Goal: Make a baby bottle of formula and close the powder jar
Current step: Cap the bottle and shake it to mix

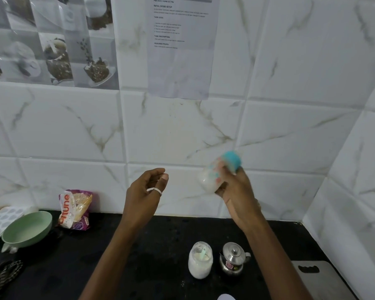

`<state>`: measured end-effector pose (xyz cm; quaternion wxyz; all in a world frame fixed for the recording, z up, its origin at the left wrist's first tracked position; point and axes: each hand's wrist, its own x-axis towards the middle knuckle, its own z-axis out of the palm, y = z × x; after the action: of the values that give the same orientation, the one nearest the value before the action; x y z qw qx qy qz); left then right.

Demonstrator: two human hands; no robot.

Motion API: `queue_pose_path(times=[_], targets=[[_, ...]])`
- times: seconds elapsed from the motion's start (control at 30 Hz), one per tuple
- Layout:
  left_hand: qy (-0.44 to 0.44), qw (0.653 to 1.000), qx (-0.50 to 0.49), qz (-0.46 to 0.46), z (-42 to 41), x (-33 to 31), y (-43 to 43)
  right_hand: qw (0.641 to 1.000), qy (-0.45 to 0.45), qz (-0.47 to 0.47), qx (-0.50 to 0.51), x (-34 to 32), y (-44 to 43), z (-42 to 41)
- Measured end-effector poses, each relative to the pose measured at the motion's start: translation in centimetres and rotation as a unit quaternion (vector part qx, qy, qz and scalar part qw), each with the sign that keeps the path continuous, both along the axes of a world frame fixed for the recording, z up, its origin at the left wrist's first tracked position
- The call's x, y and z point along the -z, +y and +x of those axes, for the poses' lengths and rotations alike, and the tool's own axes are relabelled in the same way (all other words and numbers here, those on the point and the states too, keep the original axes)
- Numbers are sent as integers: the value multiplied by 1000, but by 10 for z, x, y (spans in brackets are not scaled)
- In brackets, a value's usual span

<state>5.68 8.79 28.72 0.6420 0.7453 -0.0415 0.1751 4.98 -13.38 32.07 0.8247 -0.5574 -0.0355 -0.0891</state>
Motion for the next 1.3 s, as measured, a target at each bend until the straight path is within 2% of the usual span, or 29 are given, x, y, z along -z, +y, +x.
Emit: queue_pose_path(times=[0.03,0.07,0.17,0.2,0.23,0.33,0.37,0.47,0.5,0.53,0.63,0.67,0.7,0.77,0.8,0.83,0.93,0.97,1.0,1.07,1.1,1.13,1.23,1.27,1.3], targets=[[1,1000,1,1,0,0,0,999,-3,46,24,-1,-1,2],[2,1000,1,3,0,0,0,999,-3,39,36,-2,-1,3],[3,1000,-2,1,1,0,0,990,11,-139,-30,5,4,-4],[3,1000,-2,0,2,0,-1,986,12,-159,-43,7,5,-6],[3,1000,0,0,2,0,-2,989,3,-144,-36,8,5,-5],[5,1000,3,-5,2,2,-3,998,-13,37,41,4,5,-1],[7,1000,2,-4,2,2,-3,998,-14,39,54,4,5,1],[9,1000,-2,-3,3,3,0,993,1,-116,-1,9,6,-3],[9,1000,-2,-4,3,3,0,991,-1,-133,-7,9,5,-3],[10,1000,-2,-5,2,4,0,994,-9,-112,3,8,1,-1],[14,1000,0,-12,2,5,1,993,-24,91,70,1,-5,4],[13,1000,-2,-9,2,5,2,992,-25,95,76,1,-6,5],[12,1000,-4,-7,2,5,2,996,-19,54,64,4,-6,5],[10,1000,-6,-4,3,4,2,996,10,-88,-7,8,-1,-3],[9,1000,-5,-2,4,4,1,991,14,-128,-23,10,0,-5],[8,1000,-3,-3,3,4,1,993,8,-121,-16,11,-1,-4],[8,1000,2,-1,2,4,-2,996,-14,83,43,5,-4,0],[8,1000,0,2,2,5,-1,994,-20,88,55,5,-5,2],[9,1000,-2,3,2,5,-1,997,-19,51,47,7,-4,2],[9,1000,-4,-3,3,5,0,996,7,-85,-17,12,0,-4],[9,1000,-2,-4,2,5,-1,992,13,-120,-35,13,1,-7],[9,1000,0,-3,2,6,-2,993,7,-114,-32,14,0,-6],[10,1000,3,2,-1,7,-4,997,-10,74,25,10,1,-2],[11,1000,2,4,-2,8,-5,996,-15,77,34,11,2,-1],[13,1000,1,5,-2,8,-5,999,-13,35,23,13,2,-2]])
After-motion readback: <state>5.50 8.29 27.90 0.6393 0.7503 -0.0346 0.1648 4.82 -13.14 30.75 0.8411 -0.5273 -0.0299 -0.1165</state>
